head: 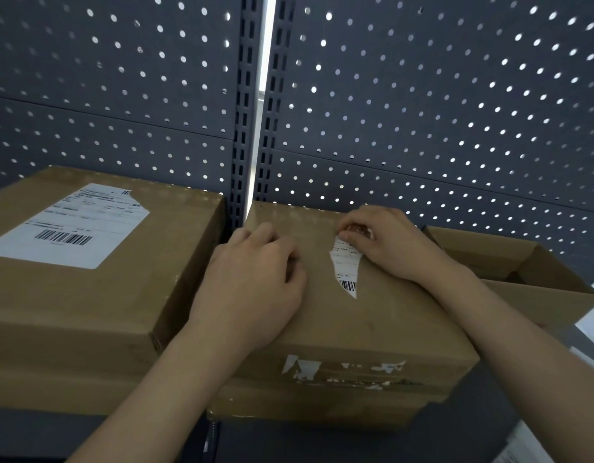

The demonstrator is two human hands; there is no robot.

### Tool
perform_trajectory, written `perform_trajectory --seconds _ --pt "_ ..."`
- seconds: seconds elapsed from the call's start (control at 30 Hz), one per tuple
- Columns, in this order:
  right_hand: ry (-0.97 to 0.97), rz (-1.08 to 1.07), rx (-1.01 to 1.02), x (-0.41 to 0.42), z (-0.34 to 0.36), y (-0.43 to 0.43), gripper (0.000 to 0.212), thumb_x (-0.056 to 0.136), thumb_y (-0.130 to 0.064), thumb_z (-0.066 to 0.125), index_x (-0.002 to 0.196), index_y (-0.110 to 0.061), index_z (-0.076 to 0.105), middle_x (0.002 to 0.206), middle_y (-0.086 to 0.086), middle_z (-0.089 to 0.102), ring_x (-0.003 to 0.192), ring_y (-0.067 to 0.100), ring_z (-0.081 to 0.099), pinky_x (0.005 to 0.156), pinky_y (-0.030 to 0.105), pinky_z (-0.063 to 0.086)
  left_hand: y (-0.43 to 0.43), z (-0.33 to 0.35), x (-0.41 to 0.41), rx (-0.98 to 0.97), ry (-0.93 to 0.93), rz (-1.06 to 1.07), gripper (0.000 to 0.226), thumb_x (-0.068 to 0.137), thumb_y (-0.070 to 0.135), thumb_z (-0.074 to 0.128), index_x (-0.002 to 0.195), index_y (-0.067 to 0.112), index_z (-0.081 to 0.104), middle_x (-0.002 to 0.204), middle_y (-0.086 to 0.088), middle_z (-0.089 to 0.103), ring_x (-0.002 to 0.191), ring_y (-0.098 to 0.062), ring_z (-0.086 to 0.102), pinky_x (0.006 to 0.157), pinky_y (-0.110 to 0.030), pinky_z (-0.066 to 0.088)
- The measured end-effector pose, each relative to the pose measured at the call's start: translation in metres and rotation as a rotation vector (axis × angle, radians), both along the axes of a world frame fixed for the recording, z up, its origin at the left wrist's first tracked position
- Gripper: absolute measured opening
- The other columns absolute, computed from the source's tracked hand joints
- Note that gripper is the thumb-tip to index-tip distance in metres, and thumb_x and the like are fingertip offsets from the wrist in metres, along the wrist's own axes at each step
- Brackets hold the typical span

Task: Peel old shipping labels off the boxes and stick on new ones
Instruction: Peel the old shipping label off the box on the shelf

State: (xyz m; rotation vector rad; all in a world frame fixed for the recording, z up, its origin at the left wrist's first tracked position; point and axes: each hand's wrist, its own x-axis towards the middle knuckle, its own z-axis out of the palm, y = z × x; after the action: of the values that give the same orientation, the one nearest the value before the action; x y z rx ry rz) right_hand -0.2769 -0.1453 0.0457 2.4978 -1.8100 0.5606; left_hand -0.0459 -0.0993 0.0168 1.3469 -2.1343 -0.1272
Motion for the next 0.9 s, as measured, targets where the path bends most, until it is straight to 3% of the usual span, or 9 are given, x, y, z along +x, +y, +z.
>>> perform_trajectory --seconds 0.13,0.23,0.43,0.63,0.77,0.9 --pt "0.017 0.042 -0.051 0.001 0.0 -0.003 0.01 0.095 -0.025 0.061 0.096 -0.023 0.071 0.09 -0.009 0.061 0.084 0.012 0.058 0.081 0.037 0.049 0.0 0.001 -0.001 -0.005 -0.002 0.002 0.028 0.095 0.042 0.041 0.11 0.031 0.061 0.106 0.012 0.051 0.093 -0.01 0.042 0.086 -0.034 0.044" --pt "0.165 0.036 -0.093 0.005 -0.001 -0.002 0.015 0.097 -0.029 0.054 0.098 -0.022 0.067 0.093 -0.013 0.056 0.087 0.016 0.059 0.077 0.043 0.051 0.0 0.001 -0.001 0.005 -0.012 0.003 0.028 0.095 0.043 0.041 0.112 0.031 0.06 0.108 0.012 0.051 0.095 -0.01 0.042 0.087 -0.033 0.044" --pt "0.316 -0.013 -0.075 0.01 0.0 -0.002 0.024 0.101 -0.035 0.041 0.103 -0.018 0.058 0.105 -0.005 0.051 0.084 0.022 0.058 0.071 0.04 0.05 0.001 0.001 -0.001 0.007 -0.024 0.008 0.029 0.095 0.043 0.04 0.112 0.031 0.062 0.108 0.011 0.051 0.095 -0.012 0.043 0.088 -0.036 0.045" --pt "0.229 -0.014 -0.033 0.01 0.0 -0.002 0.013 0.103 -0.026 0.04 0.092 -0.023 0.047 0.097 -0.007 0.046 0.082 0.019 0.054 0.077 0.04 0.046 0.001 0.001 -0.001 0.012 -0.023 0.004 0.029 0.096 0.042 0.04 0.112 0.03 0.061 0.11 0.01 0.05 0.096 -0.012 0.043 0.089 -0.037 0.045" --pt "0.083 -0.033 -0.004 0.005 -0.002 -0.001 0.016 0.102 -0.029 0.043 0.103 -0.023 0.058 0.104 -0.009 0.055 0.093 0.012 0.054 0.086 0.032 0.043 0.001 0.001 -0.001 0.007 -0.025 0.0 0.029 0.096 0.042 0.04 0.112 0.03 0.061 0.109 0.01 0.05 0.095 -0.013 0.043 0.088 -0.038 0.045" --pt "0.048 0.01 -0.019 0.002 -0.003 0.0 0.011 0.097 -0.029 0.056 0.102 -0.025 0.065 0.098 -0.011 0.058 0.088 0.008 0.055 0.085 0.03 0.045 0.0 0.001 -0.001 0.006 -0.017 0.003 0.028 0.095 0.042 0.041 0.111 0.03 0.061 0.109 0.011 0.05 0.093 -0.011 0.04 0.088 -0.037 0.044"
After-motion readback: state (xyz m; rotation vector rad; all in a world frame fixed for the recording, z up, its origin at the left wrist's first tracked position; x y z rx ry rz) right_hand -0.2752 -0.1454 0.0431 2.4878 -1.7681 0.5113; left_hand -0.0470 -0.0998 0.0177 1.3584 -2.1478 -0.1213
